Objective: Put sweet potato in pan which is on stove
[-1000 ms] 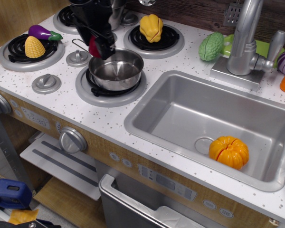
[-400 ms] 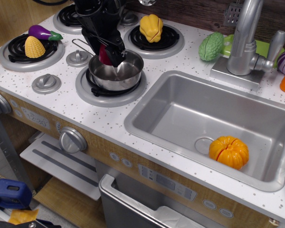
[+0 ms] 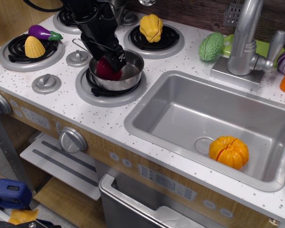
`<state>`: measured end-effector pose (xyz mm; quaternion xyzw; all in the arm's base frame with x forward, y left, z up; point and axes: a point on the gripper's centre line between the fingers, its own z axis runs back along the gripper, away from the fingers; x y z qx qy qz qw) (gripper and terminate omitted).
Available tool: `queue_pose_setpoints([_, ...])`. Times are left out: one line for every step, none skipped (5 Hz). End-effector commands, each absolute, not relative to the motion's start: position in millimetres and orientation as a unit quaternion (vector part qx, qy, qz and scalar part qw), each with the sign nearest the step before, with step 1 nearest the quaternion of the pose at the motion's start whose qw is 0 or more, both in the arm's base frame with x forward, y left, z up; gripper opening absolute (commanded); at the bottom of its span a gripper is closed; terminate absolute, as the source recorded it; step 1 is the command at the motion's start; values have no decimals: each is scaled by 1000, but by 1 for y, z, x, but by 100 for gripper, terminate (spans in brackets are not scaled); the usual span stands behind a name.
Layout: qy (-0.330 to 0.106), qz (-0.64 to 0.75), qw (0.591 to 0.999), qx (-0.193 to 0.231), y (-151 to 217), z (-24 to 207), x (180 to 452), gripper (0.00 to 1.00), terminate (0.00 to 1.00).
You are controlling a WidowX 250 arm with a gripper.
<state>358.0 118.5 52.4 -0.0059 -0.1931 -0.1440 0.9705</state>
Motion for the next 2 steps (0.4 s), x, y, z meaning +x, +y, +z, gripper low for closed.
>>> queue_pose_setpoints([-209,-149,966,7,123,66,363,100,0])
queue_pose_setpoints([-209,-149,966,7,123,66,363,100,100])
